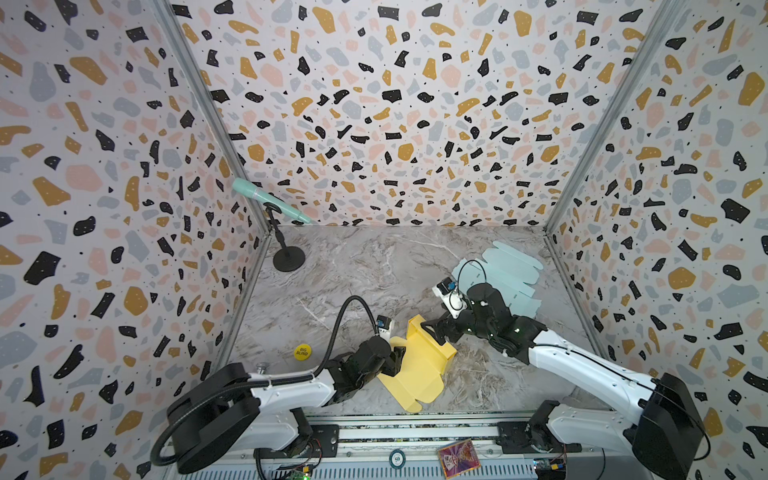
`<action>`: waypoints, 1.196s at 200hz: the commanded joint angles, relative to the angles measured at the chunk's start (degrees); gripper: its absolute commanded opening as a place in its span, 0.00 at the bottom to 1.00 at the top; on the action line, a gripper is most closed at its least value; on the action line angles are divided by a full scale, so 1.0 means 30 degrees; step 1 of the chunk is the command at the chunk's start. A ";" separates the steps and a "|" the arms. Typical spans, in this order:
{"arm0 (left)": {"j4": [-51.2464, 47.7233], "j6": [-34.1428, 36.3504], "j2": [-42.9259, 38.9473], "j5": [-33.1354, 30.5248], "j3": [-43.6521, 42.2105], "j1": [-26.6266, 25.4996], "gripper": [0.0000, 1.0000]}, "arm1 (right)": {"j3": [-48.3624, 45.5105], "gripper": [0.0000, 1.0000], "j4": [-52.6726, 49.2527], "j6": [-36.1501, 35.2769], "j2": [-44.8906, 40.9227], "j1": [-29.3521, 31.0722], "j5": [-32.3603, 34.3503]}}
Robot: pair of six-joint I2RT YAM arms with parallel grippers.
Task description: Fold the paper box
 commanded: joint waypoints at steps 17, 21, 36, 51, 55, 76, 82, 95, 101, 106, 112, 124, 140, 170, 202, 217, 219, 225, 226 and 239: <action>-0.3495 -0.2057 -0.3462 -0.1189 -0.0522 -0.0409 0.60 | 0.0968 0.95 -0.1994 -0.0563 0.1389 0.0907 0.1790; -0.3700 -0.2094 -0.3763 -0.1297 -0.0551 -0.0434 0.60 | 0.1010 0.95 -0.2079 -0.0595 0.1533 0.0938 0.1916; -0.4452 -0.2161 -0.4710 -0.1639 -0.0613 -0.0453 0.60 | 0.1073 0.95 -0.2204 -0.0659 0.1967 0.1045 0.2315; -0.5053 -0.2164 -0.5262 -0.1983 -0.0591 -0.0453 0.60 | 0.1089 0.95 -0.2253 -0.0744 0.2378 0.1121 0.2513; -0.5224 -0.2185 -0.5355 -0.2061 -0.0562 -0.0453 0.60 | 0.1101 0.95 -0.2265 -0.0770 0.2498 0.1121 0.2523; -0.6237 -0.2170 -0.5511 -0.2417 -0.0275 -0.0453 0.60 | 0.1024 0.94 -0.2231 -0.0837 0.2923 0.1122 0.2634; -0.6475 -0.2187 -0.5573 -0.2479 -0.0207 -0.0454 0.60 | 0.0944 0.93 -0.2132 -0.0827 0.2918 0.1100 0.2702; -0.6809 -0.2303 -0.5719 -0.2583 -0.0119 -0.0453 0.60 | 0.0695 0.92 -0.1814 -0.0764 0.2791 0.0864 0.2538; -0.6891 -0.2387 -0.5807 -0.2572 -0.0094 -0.0453 0.60 | 0.0571 0.91 -0.1677 -0.0750 0.2720 0.0682 0.2289; -0.6980 -0.2468 -0.5869 -0.2579 -0.0093 -0.0453 0.60 | 0.0481 0.90 -0.1561 -0.0762 0.2699 0.0508 0.2046; -0.7075 -0.2552 -0.5946 -0.2584 -0.0069 -0.0453 0.60 | 0.0359 0.89 -0.1409 -0.0797 0.2683 0.0309 0.1802; -0.7180 -0.2743 -0.6092 -0.2568 0.0012 -0.0461 0.61 | 0.0128 0.86 -0.1181 -0.0834 0.2643 -0.0086 0.1393; -0.7193 -0.2893 -0.6297 -0.2472 0.0117 -0.0468 0.62 | -0.0199 0.83 -0.0893 -0.0947 0.2578 -0.0585 0.0784; -0.7490 -0.2956 -0.6373 -0.2554 0.0520 -0.0453 0.64 | -0.0777 0.80 -0.0309 -0.1086 0.2347 -0.1557 -0.0275; -0.7529 -0.3163 -0.6377 -0.2408 0.0763 -0.0453 0.64 | -0.1622 0.78 0.0668 -0.0980 0.2197 -0.2956 -0.2063; -0.7549 -0.3502 -0.6541 -0.2223 0.0764 -0.0453 0.64 | -0.2106 0.77 0.1321 -0.0839 0.2159 -0.3668 -0.3219; -0.7548 -0.3544 -0.6613 -0.2213 0.0764 -0.0453 0.65 | -0.2175 0.77 0.1417 -0.0801 0.2145 -0.3753 -0.3380; -0.7558 -0.3663 -0.6757 -0.2232 0.0713 -0.0453 0.65 | -0.2398 0.76 0.1745 -0.0677 0.2158 -0.4050 -0.3881; -0.7558 -0.3688 -0.6778 -0.2232 0.0709 -0.0453 0.65 | -0.2435 0.76 0.1802 -0.0650 0.2164 -0.4116 -0.3940; -0.7486 -0.3983 -0.7188 -0.2203 0.0565 -0.0453 0.68 | -0.2883 0.75 0.2434 -0.0430 0.2129 -0.4876 -0.5114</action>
